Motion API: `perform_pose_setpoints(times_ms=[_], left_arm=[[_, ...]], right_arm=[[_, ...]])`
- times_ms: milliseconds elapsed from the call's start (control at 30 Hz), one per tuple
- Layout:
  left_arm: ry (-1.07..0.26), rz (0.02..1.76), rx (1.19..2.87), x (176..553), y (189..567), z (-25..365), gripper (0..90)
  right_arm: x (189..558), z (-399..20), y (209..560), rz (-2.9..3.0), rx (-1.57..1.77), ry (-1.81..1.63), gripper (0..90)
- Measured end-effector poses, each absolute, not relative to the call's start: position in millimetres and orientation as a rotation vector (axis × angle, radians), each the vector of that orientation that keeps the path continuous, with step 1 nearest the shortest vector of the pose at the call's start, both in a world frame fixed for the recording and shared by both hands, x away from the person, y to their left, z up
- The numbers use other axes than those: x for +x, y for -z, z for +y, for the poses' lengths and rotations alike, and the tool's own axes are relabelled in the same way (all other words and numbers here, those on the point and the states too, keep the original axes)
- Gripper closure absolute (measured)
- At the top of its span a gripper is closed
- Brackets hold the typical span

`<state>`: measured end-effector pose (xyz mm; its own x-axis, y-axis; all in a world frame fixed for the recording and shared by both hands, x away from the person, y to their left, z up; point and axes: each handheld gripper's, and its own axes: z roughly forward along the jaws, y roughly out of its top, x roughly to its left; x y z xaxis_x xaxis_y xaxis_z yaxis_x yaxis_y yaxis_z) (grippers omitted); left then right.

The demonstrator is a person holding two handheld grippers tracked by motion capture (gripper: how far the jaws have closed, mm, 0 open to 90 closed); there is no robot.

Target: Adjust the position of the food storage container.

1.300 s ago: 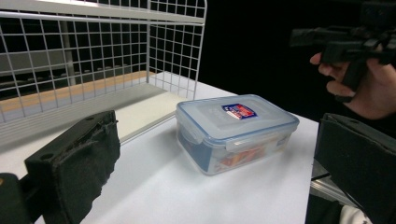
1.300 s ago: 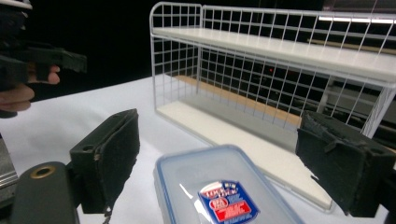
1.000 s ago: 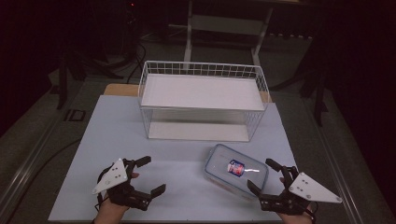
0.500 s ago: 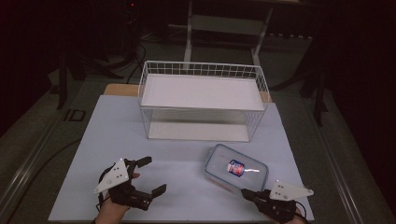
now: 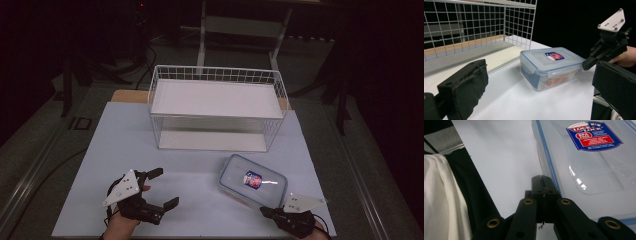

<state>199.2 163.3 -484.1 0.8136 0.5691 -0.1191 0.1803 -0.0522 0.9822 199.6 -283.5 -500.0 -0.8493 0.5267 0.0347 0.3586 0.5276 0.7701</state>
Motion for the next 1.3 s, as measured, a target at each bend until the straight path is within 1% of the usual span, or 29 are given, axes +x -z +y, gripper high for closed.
perform_pose_setpoints(times_ms=[233,1300], left_arm=[[-0.348,0.600,1.619,198.6,484.1,163.1,0.2],[-0.331,0.604,1.624,199.7,486.5,159.2,0.2]], right_arm=[[203.5,-291.4,499.3,2.521,0.794,-1.165,90.0],[239.6,-329.9,498.1,2.380,0.932,-1.101,90.0]])
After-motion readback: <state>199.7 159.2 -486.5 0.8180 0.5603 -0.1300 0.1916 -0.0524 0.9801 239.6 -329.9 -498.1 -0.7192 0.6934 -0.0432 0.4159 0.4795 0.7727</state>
